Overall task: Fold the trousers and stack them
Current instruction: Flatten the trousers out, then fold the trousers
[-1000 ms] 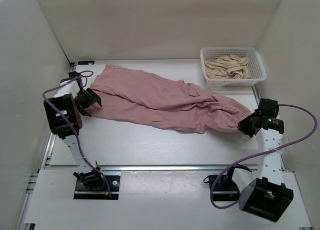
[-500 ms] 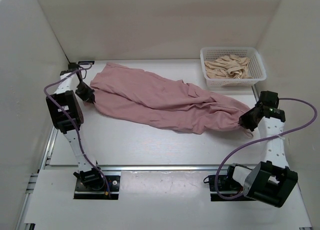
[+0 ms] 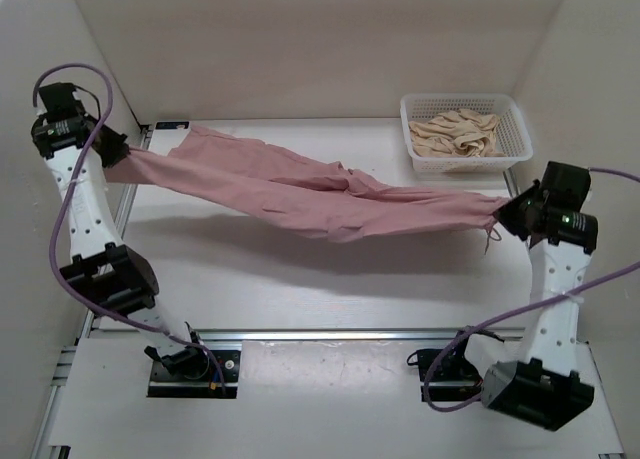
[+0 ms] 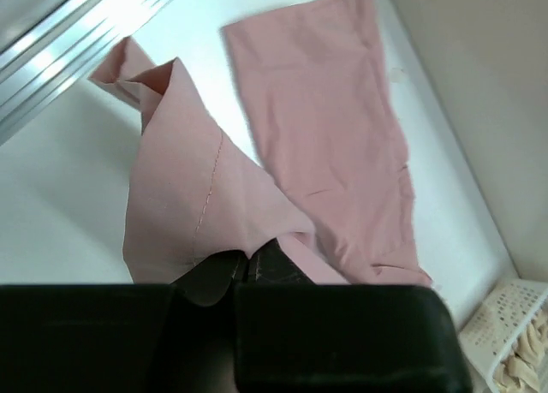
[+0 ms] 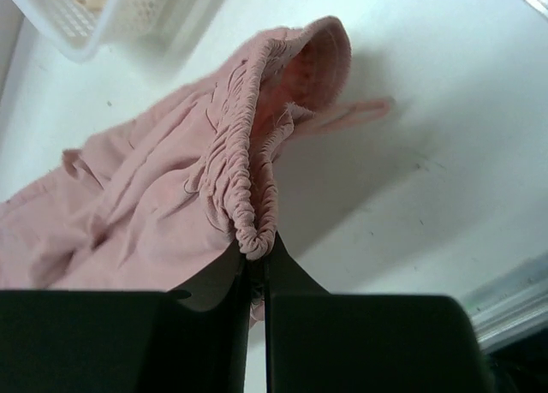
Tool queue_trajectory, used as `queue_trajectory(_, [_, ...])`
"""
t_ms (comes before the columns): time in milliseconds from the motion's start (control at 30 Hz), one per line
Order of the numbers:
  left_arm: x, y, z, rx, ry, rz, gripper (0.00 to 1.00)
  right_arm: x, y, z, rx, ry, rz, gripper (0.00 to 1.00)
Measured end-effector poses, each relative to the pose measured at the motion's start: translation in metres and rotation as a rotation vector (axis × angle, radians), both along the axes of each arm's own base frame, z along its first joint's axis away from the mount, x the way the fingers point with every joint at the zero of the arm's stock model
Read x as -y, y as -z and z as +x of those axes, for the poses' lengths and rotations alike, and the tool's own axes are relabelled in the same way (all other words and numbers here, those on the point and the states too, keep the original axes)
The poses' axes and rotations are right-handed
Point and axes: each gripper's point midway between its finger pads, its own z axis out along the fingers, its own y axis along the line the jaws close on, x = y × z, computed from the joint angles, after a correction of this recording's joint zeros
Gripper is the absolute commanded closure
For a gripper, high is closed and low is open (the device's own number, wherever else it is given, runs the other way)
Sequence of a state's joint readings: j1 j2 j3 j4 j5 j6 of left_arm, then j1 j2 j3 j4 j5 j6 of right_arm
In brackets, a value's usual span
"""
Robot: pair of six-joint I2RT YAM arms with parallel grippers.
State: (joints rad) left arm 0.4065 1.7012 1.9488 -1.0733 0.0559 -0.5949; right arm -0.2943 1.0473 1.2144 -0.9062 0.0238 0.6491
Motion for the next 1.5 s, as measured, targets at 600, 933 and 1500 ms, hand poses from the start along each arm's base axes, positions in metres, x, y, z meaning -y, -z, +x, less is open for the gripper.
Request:
queue_trajectory(600, [-0.020, 0.022, -0.134, -0.157, -0.228, 0.068, 0.90, -0.027, 0.050, -0.137, -0.200, 0.057, -0.014, 1.00])
queue_trajectory(933, [-0.009, 0.030, -0.086, -0.165, -0.106, 0.039, 0.90, -0.022, 0.051, -0.138, -0.217, 0.066, -0.046, 1.00])
queue_trajectory(1500, [0.035, 0.039, 0.132, -0.027, 0.148, 0.069, 0.90, 0.018, 0.080, -0.028, -0.369, 0.084, -0.087, 1.00])
